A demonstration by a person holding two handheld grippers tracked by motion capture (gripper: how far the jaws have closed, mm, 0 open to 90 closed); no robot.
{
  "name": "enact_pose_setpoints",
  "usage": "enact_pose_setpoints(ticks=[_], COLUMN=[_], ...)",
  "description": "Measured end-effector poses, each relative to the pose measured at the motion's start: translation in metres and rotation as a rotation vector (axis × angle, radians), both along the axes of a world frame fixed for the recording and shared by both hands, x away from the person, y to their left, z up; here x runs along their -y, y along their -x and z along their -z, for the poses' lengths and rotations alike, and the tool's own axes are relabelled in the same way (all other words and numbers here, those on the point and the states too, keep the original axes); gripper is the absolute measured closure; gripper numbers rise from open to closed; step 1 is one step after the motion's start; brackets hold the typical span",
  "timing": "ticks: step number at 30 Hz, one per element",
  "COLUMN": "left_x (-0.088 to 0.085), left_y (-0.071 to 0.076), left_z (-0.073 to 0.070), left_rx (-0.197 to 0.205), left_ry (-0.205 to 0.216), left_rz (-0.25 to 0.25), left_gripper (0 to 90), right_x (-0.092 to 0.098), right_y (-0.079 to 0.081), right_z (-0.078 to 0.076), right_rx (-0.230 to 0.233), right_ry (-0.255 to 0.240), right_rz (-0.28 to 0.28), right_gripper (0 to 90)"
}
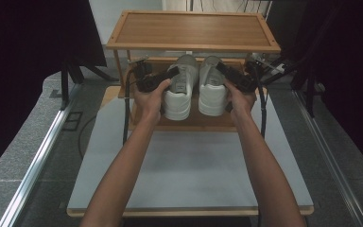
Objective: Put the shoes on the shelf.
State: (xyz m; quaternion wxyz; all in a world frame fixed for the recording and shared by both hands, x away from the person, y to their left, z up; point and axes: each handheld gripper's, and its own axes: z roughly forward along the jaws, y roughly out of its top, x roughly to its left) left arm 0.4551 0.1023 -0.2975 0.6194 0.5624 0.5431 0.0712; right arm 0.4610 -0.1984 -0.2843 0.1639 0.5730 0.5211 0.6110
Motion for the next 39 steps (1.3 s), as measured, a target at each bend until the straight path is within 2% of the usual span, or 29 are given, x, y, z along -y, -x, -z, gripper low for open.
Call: enact_pose_setpoints(ticks=[1,2,3,4,5,6,8,10,11,12,13,14,15,16,17,18,19,20,21,22,23,24,25,26,28,29,34,36,39], left_x=[-0.002,-0.002,-0.004,-0.004,-0.005,-0.01,-0.012,-0.015,-0.017,-0.02,-0.024,-0.024,-0.026,-0.028,-0.03,-0.031,-0.032,-0.033,-0.032,-0.031,-0.031,-0.03,-0.026,-0.023,-0.019,-0.013,-0.01,-0.008,-0.002], left_y=[0.004,0.004,0.008,0.008,0.01,0.016,0.02,0.03,0.036,0.042,0.055,0.055,0.061,0.069,0.075,0.082,0.089,0.095,0.104,0.108,0.108,0.111,0.113,0.112,0.111,0.109,0.105,0.102,0.099], left_z=[-0.007,-0.007,-0.013,-0.013,-0.015,-0.018,-0.02,-0.021,-0.022,-0.023,-0.024,-0.024,-0.024,-0.024,-0.023,-0.021,-0.019,-0.016,-0.012,-0.009,-0.009,-0.006,0.001,0.004,0.007,0.011,0.011,0.012,0.014], left_rx=[0.038,0.038,0.051,0.051,0.052,0.056,0.06,0.076,0.092,0.104,0.134,0.134,0.154,0.172,0.186,0.199,0.21,0.219,0.238,0.245,0.245,0.249,0.239,0.232,0.225,0.231,0.24,0.242,0.241], left_ry=[0.029,0.029,0.017,0.017,0.031,0.021,0.005,-0.007,-0.021,-0.037,-0.053,-0.053,-0.071,-0.09,-0.107,-0.122,-0.142,-0.16,-0.209,-0.246,-0.246,-0.278,-0.323,-0.338,-0.36,-0.384,-0.375,-0.348,-0.322], left_rz=[-0.012,-0.012,0.008,0.008,0.027,0.05,0.058,0.073,0.079,0.089,0.119,0.119,0.137,0.155,0.175,0.196,0.223,0.241,0.264,0.269,0.269,0.275,0.297,0.309,0.32,0.333,0.364,0.384,0.402], left_gripper=[50.8,49.5,48.7,48.4,47.9,47.8,48.9,52.3,52.3,54.6,61.6,65.2,69.3,69.3,76.3,76.3,81.4,81.4,85.8,87.0,88.3,88.9,89.3,89.5,89.5,90.0,90.0,90.0,90.0], right_x=[0.002,0.002,0.004,0.004,0.007,0.009,0.013,0.017,0.017,0.019,0.023,0.024,0.025,0.025,0.027,0.027,0.027,0.027,0.025,0.024,0.024,0.019,0.015,0.012,0.006,0.004,0.0,0.0,-0.002], right_y=[0.002,0.002,0.006,0.006,0.012,0.015,0.023,0.031,0.031,0.036,0.048,0.053,0.06,0.06,0.075,0.075,0.092,0.092,0.104,0.107,0.107,0.114,0.116,0.117,0.117,0.116,0.112,0.109,0.11], right_z=[-0.002,-0.002,-0.004,-0.004,-0.005,-0.005,-0.009,-0.013,-0.013,-0.016,-0.02,-0.021,-0.022,-0.022,-0.021,-0.021,-0.017,-0.017,-0.012,-0.009,-0.009,-0.003,0.0,0.003,0.007,0.009,0.012,0.013,0.011], right_rx=[0.013,0.013,0.016,0.016,0.03,0.049,0.072,0.101,0.101,0.113,0.118,0.121,0.129,0.129,0.141,0.141,0.153,0.153,0.159,0.161,0.161,0.161,0.164,0.167,0.172,0.177,0.179,0.183,0.19], right_ry=[0.011,0.011,0.049,0.049,0.064,0.079,0.131,0.189,0.189,0.209,0.262,0.277,0.29,0.29,0.305,0.305,0.35,0.35,0.381,0.394,0.394,0.421,0.438,0.456,0.482,0.491,0.504,0.494,0.526], right_rz=[-0.004,-0.004,-0.002,-0.002,-0.012,-0.018,-0.044,-0.064,-0.064,-0.074,-0.092,-0.096,-0.111,-0.111,-0.157,-0.157,-0.188,-0.188,-0.237,-0.259,-0.259,-0.318,-0.341,-0.359,-0.376,-0.379,-0.377,-0.384,-0.375], right_gripper=[39.0,39.0,38.9,38.9,42.2,43.4,47.9,53.3,53.3,58.8,70.6,74.8,78.6,78.6,83.7,83.7,86.8,86.8,88.3,88.5,88.5,88.5,88.4,88.2,87.0,86.9,86.4,87.1,88.1])
